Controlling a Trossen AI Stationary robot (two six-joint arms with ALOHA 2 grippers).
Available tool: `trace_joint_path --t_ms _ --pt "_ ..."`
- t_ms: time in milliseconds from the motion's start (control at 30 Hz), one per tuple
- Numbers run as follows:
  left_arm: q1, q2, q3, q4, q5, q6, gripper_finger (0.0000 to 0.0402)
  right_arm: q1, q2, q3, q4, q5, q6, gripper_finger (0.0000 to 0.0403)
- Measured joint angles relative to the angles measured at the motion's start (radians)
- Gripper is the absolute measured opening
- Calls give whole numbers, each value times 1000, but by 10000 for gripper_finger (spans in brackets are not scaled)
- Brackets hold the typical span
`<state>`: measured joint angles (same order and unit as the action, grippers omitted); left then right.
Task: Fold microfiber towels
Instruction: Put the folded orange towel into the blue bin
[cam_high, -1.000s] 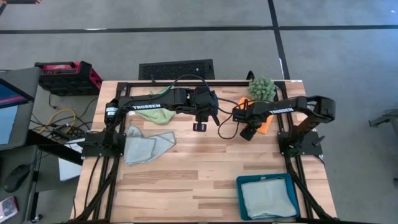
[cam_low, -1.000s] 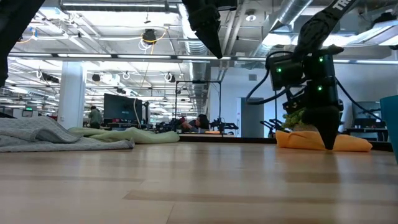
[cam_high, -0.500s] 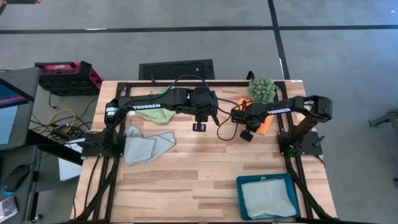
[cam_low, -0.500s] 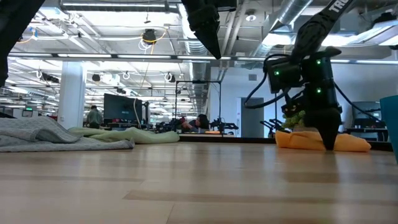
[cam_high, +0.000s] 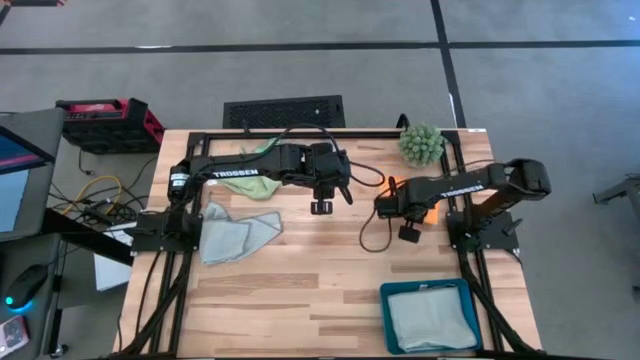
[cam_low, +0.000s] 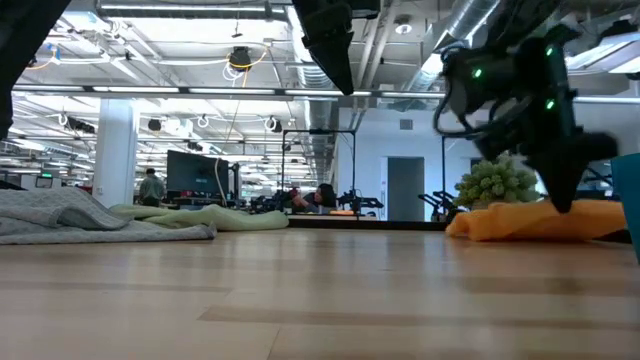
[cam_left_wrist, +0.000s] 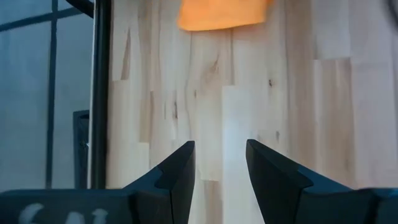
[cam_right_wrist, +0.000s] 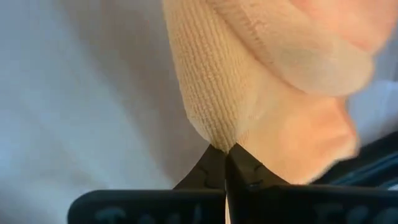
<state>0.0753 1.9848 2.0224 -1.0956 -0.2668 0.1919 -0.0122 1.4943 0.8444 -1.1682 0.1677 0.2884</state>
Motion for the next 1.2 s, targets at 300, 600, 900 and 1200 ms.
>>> trace_joint_path --t_ms 300,600,900,1200 --pt "-105 -4 0 -15 -4 -97 137 211 -119 55 -92 -112 33 7" --pt "-196 -5 0 -14 -35 -195 137 444 -176 59 -83 -264 213 7" --pt "-247 -6 0 -13 -36 -272 137 645 -165 125 -77 -374 395 8" --pt "-271 -7 0 -13 -37 -294 137 790 -165 241 66 -377 537 8"
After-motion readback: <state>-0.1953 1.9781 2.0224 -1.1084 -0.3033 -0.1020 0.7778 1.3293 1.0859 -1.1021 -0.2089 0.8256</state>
